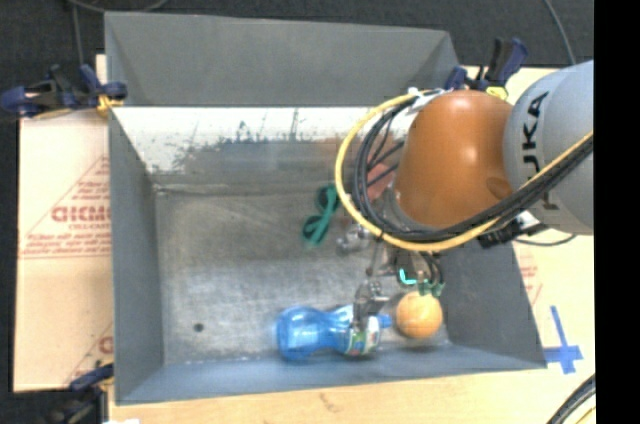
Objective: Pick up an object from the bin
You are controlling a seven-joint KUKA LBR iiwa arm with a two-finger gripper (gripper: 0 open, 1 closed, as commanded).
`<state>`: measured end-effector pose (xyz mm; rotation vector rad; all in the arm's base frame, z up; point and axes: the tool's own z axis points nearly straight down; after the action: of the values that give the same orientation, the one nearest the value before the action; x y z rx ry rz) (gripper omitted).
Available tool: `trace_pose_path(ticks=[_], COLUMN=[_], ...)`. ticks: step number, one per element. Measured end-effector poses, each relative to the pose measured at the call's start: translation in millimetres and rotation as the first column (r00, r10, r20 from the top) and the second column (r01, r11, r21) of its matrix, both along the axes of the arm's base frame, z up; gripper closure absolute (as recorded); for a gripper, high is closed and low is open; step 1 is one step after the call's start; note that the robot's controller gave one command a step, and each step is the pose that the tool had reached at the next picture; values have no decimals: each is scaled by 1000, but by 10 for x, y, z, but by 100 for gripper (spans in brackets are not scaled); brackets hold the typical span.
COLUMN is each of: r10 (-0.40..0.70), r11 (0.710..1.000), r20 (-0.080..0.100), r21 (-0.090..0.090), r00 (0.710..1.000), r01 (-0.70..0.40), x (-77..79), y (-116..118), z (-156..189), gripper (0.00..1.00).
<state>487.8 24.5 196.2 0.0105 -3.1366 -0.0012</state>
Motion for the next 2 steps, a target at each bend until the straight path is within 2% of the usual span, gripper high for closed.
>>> trace_pose_path(ticks=[1, 2], r10=[0, 53], r11=[1000, 999], r20=[8, 14], r21=[0, -2], r00=[1000, 999], r01=[0, -53], x=[17, 17], y=[0, 36], z=[35, -99], gripper=[0, 0])
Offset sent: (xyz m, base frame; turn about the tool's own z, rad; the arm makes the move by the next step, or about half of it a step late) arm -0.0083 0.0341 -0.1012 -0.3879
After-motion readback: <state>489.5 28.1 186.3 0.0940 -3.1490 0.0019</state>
